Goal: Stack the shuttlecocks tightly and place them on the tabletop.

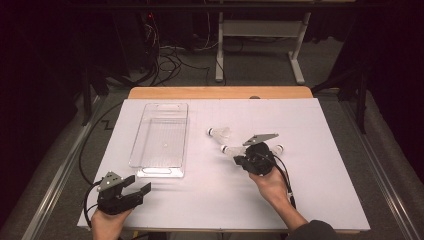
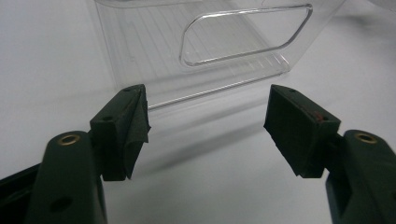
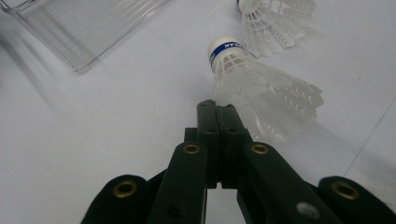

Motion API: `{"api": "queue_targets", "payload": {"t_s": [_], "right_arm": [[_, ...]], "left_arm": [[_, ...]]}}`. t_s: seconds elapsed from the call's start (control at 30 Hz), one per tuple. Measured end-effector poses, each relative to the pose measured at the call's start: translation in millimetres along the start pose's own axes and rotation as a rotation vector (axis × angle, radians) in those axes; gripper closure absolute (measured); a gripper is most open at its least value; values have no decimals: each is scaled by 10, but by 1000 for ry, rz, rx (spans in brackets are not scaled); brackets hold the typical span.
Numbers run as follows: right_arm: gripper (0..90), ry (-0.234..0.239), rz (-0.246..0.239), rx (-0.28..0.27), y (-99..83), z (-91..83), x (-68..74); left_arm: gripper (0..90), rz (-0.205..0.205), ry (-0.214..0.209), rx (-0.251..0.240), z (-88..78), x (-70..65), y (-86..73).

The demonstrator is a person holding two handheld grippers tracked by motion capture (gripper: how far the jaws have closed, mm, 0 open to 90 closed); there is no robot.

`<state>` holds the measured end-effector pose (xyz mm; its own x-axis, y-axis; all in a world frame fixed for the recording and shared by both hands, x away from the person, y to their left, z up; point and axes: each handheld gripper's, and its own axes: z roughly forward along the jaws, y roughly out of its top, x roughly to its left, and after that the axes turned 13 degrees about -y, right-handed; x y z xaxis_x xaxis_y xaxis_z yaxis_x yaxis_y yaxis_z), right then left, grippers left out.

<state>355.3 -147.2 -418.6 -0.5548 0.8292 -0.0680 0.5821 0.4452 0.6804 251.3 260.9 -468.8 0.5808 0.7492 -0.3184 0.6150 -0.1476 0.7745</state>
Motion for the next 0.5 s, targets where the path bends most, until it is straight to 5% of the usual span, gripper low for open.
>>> {"api": "queue_targets", "payload": {"t_s": [0.5], "right_arm": [[900, -17, 11, 21, 100, 52, -138]], "left_arm": [[315, -3, -2, 4, 5, 8, 0]]}}
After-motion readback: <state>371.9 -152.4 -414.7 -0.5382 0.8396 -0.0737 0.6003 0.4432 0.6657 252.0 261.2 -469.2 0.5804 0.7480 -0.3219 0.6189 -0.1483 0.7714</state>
